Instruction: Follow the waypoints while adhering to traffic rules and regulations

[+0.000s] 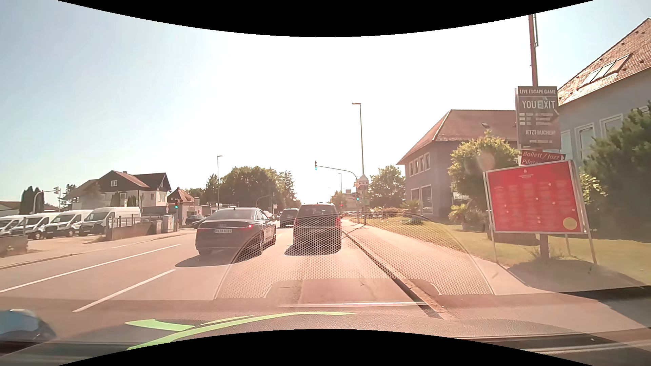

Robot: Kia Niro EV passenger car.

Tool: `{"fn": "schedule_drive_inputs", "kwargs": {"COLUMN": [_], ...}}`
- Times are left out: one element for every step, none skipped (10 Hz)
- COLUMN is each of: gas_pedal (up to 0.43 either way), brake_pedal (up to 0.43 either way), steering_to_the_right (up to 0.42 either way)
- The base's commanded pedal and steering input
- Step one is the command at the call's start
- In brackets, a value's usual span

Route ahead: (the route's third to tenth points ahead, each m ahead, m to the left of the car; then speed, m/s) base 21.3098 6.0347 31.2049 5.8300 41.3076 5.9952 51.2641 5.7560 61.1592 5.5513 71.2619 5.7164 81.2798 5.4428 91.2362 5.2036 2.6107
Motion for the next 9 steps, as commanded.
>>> {"fn": "schedule_drive_inputs", "kwargs": {"gas_pedal": [0.157,0.157,0.157,0.169,0.169,0.169,0.169,0.169,0.169], "brake_pedal": [0.0,0.0,0.0,0.0,0.0,0.0,0.0,0.0,0.0], "steering_to_the_right": [0.005,0.005,0.005,0.004,0.002,0.001,0.001,0.001,0.0]}}
